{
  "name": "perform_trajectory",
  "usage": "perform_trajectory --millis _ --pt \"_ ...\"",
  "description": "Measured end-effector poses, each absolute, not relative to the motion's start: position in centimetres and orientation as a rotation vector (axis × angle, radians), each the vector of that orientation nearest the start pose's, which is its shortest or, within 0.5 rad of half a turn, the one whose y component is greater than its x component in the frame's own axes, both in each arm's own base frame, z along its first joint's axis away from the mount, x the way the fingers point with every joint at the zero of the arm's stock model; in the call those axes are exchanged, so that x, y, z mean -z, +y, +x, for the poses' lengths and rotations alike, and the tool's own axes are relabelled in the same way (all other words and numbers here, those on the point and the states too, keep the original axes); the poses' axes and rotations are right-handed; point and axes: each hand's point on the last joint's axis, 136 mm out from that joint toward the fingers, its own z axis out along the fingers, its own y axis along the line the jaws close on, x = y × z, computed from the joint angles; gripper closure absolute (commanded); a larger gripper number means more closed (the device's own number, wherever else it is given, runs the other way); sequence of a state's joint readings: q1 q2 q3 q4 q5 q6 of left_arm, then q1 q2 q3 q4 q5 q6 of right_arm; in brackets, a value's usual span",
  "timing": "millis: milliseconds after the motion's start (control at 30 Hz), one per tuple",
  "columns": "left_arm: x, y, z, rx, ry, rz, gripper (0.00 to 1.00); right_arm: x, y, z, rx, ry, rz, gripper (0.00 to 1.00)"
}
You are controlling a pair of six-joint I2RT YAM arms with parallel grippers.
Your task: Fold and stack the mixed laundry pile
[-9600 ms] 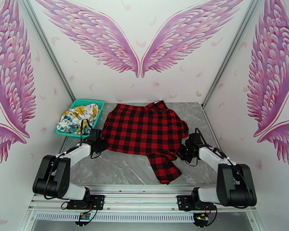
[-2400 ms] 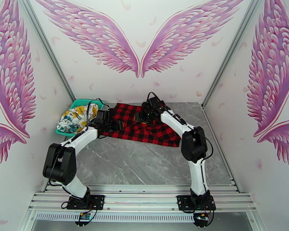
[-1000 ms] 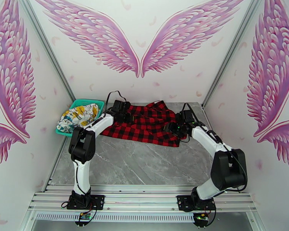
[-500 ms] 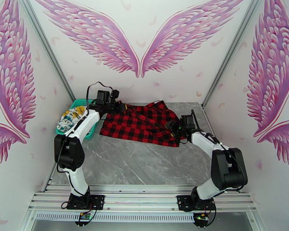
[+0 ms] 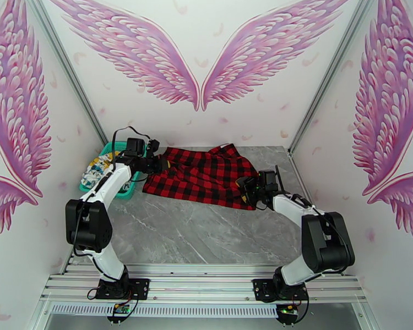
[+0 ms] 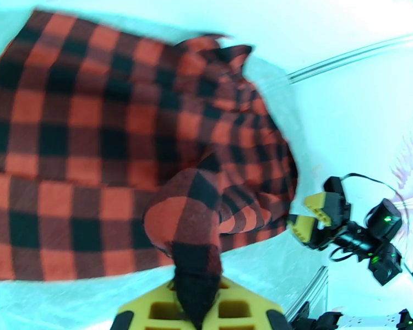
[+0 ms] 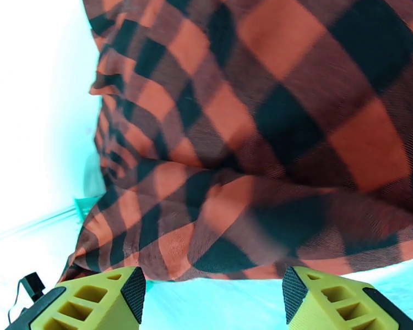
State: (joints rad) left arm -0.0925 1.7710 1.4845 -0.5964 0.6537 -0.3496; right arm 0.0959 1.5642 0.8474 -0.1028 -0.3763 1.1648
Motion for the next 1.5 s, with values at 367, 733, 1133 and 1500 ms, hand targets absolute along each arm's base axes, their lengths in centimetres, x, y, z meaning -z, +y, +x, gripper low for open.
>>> perform_trajectory --millis 367,733,1133,1500 --pt "-12.4 -12.7 43.6 0.940 2.654 -0.072 1.00 -5.9 9.7 38.6 -0.911 2.389 1.160 0.32" --pt "-8.4 -8.4 44.1 0.611 2.788 -0.129 0.60 -4.7 9.4 38.4 -0.849 2.434 1.109 0.34" --pt "-9.8 -6.0 46.6 0.245 2.733 -0.104 0.41 -4.6 9.4 38.3 -0.840 2.446 1.078 0.34" --pt "-4.7 -6.1 43.0 0.159 2.801 -0.087 0.35 -4.5 9.4 38.3 -0.834 2.458 1.055 0.35"
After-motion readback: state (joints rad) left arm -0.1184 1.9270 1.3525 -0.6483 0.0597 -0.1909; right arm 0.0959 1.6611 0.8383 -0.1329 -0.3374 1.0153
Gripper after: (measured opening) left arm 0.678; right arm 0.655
